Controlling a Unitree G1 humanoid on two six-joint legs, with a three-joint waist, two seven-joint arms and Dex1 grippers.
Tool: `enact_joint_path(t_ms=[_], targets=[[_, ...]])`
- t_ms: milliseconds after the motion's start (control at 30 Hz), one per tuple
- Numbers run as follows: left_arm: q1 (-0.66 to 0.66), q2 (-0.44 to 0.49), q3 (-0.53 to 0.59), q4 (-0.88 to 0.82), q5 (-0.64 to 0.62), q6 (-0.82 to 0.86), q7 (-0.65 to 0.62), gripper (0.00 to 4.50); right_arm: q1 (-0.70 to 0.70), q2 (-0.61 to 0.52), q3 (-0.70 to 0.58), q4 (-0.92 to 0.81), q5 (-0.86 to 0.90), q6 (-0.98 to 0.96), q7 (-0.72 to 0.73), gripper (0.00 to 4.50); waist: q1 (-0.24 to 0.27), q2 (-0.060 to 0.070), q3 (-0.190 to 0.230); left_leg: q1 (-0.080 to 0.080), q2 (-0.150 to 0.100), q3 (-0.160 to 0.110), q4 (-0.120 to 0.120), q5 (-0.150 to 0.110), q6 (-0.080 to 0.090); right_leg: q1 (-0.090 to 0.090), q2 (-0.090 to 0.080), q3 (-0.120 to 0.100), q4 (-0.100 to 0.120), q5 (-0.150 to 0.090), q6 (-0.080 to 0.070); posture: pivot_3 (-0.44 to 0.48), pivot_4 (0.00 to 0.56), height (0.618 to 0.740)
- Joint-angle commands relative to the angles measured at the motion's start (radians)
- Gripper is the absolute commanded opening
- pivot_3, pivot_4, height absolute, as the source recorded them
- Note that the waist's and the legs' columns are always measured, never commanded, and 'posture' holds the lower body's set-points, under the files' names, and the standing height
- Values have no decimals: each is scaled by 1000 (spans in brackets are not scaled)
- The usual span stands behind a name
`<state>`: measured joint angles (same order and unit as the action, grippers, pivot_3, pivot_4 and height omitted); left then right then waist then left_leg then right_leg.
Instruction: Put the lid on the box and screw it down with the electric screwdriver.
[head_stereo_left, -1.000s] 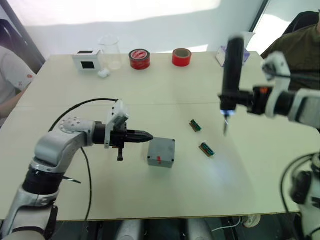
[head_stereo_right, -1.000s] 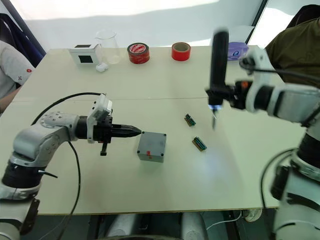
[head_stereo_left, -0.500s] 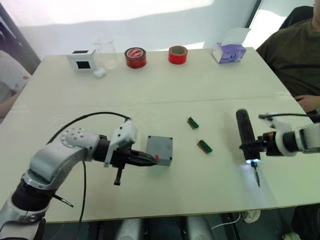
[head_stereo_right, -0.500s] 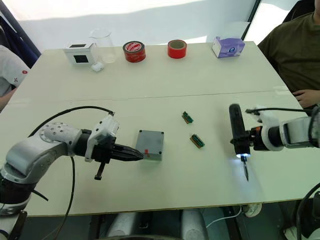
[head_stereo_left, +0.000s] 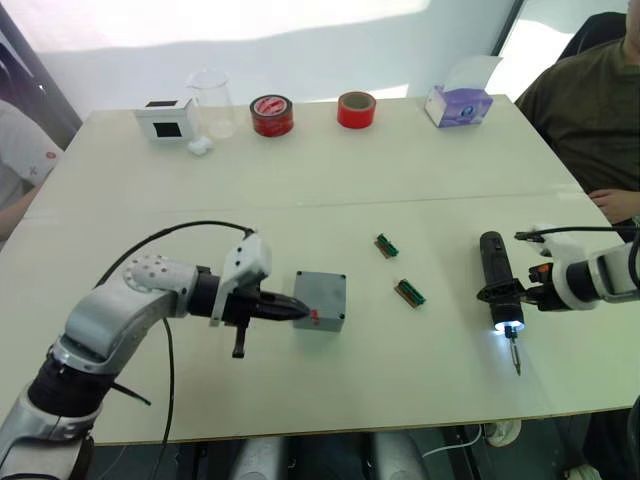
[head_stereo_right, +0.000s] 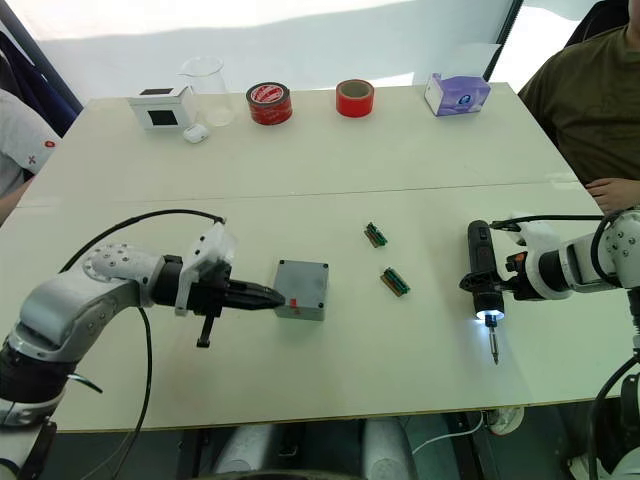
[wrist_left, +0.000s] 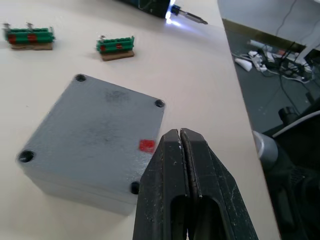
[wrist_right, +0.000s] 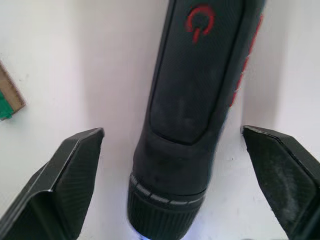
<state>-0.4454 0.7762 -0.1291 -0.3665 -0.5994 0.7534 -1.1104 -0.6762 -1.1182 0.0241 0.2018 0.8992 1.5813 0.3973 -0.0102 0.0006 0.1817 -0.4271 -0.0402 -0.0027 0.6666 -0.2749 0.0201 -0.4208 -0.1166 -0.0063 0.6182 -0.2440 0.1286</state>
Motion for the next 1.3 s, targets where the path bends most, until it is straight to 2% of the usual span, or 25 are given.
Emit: enact_joint_path(t_ms=[33,133,200,267,300,367,433,533,633,733,833,1000,1200,1300], targets=[[-33,-13,52,30,-7,-20,21,0,-67,6,-60,-24,-47,-19,33,4468,-1,0,0,0,0,0,0,0,0,0,0,0,0,0,0,0,150,740],[-59,-16,86,90,0,-31,35,0,-126,-23,-46,-98,-82,-95,94,4468,-1,0,0,0,0,0,0,0,0,0,0,0,0,0,0,0,150,740],[-70,-4,99,152,50,-71,58,0,-154,-86,12,-256,-135,-231,189,4468,-1,2,1,0,0,0,0,0,0,-1,0,0,0,0,0,0,150,740],[-75,-12,79,205,126,-135,104,0,-180,-15,-62,-352,-42,-220,228,4468,-6,2,1,0,0,1,-1,0,0,-3,1,1,2,0,0,0,150,740],[-71,-22,49,221,178,-166,137,0,-155,39,-109,-428,60,-185,253,4468,-6,1,1,0,1,1,-1,0,-1,-3,2,1,1,0,0,0,150,740],[-40,-26,1,208,215,-179,134,0,-42,126,-122,-617,149,-209,272,4468,-1,-5,-2,0,3,-1,-1,0,-1,-2,3,0,1,0,0,0,150,740],[-17,-25,-30,191,236,-178,125,0,72,155,-73,-766,122,-284,290,4468,4,-7,-3,0,3,-3,-1,0,-1,0,4,0,0,0,0,0,150,740],[10,-32,-63,169,258,-177,125,0,201,164,34,-883,27,-390,307,4468,23,-7,-2,-1,-2,-2,1,0,0,-1,-1,1,1,0,0,0,150,740],[20,-59,-76,149,257,-161,138,0,283,165,133,-902,-87,-495,323,4468,25,-7,-2,-3,-4,-2,5,-1,1,1,-2,1,0,3,4,0,150,740],[23,-73,-100,142,273,-157,136,0,306,187,206,-857,-193,-566,310,4468,22,-7,-2,1,-3,-3,12,-2,3,7,-1,0,1,3,4,0,150,740],[19,-89,-120,148,281,-168,124,0,287,264,211,-829,-194,-561,283,4468,21,-7,-2,2,-1,-3,13,-2,3,8,-1,0,1,3,4,0,150,740],[-13,-116,-137,197,301,-191,109,0,275,310,246,-836,-224,-546,279,4468,24,-6,-2,2,-1,-3,13,-2,3,7,0,0,3,3,4,0,150,740],[-146,-248,-160,434,353,-322,83,0,312,376,174,-891,-105,-471,271,4468,27,-7,-2,2,-2,-6,16,-2,3,10,0,-2,3,3,4,0,150,740],[-160,-254,-148,472,379,-356,87,0,330,347,138,-915,-99,-457,266,4468,21,-7,-2,1,-2,-5,16,-3,4,9,-1,-1,3,3,4,0,150,740]])
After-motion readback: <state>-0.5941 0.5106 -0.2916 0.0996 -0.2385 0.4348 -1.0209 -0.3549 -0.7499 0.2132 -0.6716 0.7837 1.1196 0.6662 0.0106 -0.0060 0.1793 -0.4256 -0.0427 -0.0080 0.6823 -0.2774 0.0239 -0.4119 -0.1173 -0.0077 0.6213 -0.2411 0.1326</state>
